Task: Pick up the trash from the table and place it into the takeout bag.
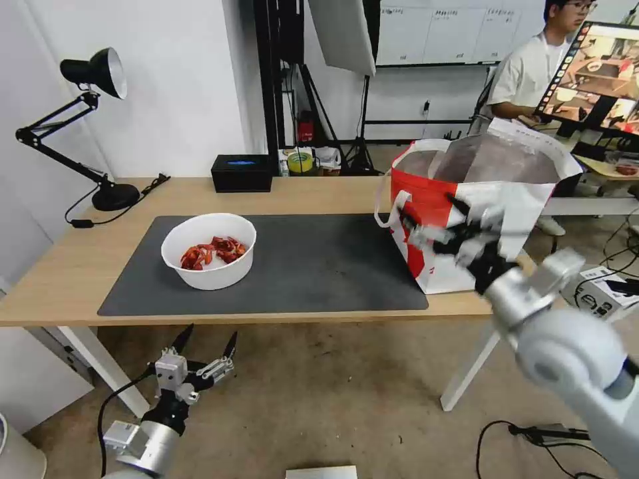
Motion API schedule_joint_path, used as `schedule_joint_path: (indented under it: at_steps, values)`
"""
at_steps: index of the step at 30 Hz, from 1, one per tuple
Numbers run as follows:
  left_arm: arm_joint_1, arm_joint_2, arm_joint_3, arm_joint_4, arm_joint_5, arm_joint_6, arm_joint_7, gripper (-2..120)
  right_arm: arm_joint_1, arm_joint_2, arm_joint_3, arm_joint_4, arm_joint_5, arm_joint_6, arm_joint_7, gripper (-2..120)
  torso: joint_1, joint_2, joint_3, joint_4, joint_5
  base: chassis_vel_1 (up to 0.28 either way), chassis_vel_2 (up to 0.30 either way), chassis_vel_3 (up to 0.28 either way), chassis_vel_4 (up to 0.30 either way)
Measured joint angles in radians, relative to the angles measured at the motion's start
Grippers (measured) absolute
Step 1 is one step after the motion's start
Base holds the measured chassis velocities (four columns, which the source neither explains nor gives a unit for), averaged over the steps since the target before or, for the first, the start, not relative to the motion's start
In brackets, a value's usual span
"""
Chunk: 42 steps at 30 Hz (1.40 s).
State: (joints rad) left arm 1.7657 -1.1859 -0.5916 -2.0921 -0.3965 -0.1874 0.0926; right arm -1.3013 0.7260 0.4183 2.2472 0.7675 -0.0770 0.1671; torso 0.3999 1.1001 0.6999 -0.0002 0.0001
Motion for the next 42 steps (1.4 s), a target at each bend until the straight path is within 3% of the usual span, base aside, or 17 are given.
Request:
schedule_joint_path:
  at_steps: [7, 16, 28, 42]
  values:
    - [0.000, -0.004, 0.002, 0.008, 0.002, -0.010, 0.002, 100, -0.214, 0.090, 0.053, -0.015, -0.110, 0.085, -0.005, 100, 0.000, 0.000, 0.000, 0.0001, -0.0001, 0.000, 0.000, 0.000, 0.000]
    - [-0.006, -0.012, 0.008, 0.028, 0.018, -0.021, 0.004, 100, -0.356, 0.191, 0.032, -0.113, -0.218, 0.210, -0.025, 100, 0.000, 0.000, 0.000, 0.0001, -0.0001, 0.000, 0.000, 0.000, 0.000]
    - [-0.009, -0.008, 0.007, 0.031, 0.020, -0.023, -0.002, 100, -0.353, 0.254, -0.029, -0.195, -0.281, 0.251, -0.021, 100, 0.000, 0.000, 0.000, 0.0002, -0.0001, 0.000, 0.000, 0.000, 0.000]
    - [-0.041, 0.017, 0.006, 0.028, -0.018, -0.004, -0.013, 100, -0.346, 0.255, -0.034, -0.196, -0.279, 0.253, -0.022, 100, 0.000, 0.000, 0.000, 0.0004, -0.0003, 0.000, 0.000, 0.000, 0.000]
